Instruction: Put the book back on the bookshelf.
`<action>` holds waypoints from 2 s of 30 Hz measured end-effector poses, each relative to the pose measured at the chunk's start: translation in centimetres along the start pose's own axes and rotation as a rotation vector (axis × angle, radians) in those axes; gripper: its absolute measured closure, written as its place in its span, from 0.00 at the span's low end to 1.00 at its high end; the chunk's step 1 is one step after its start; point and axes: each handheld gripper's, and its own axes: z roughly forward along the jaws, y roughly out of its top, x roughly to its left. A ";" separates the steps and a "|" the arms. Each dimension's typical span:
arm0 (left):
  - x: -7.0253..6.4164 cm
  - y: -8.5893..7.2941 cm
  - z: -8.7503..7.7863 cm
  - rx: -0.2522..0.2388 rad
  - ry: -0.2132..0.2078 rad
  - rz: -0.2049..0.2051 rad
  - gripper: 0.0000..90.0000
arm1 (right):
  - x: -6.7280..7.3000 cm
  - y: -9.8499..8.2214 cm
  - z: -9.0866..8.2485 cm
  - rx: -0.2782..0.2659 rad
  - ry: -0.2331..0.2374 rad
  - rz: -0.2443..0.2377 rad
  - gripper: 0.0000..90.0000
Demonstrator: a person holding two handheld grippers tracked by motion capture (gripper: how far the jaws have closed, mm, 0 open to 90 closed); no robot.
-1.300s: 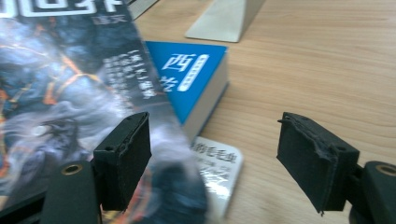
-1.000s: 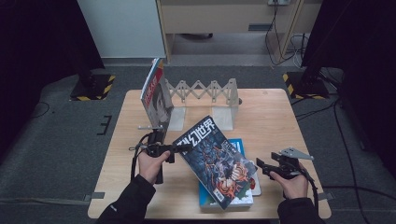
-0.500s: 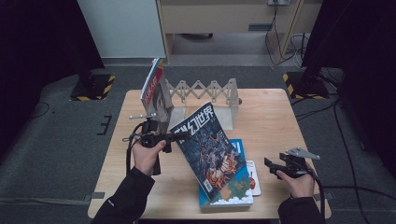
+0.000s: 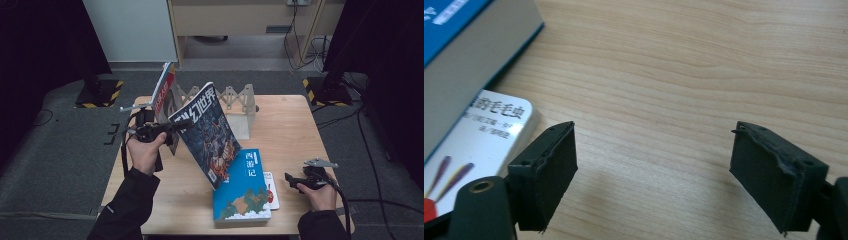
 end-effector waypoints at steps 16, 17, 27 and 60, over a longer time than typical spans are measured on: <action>-0.6 4.4 -2.5 -0.111 0.126 0.060 0.91 | -0.6 -0.4 0.9 0.046 -0.045 -0.050 0.13; -0.6 4.7 -2.7 -0.124 0.136 0.057 0.91 | -0.6 -0.4 0.9 0.044 -0.045 -0.053 0.12; -0.8 6.9 -3.9 -0.179 0.255 0.113 0.91 | -0.4 -0.7 1.3 0.025 -0.054 -0.068 0.06; 1.2 9.9 -0.7 -0.256 0.509 0.184 0.91 | -0.5 -0.8 1.3 0.012 -0.046 -0.070 0.05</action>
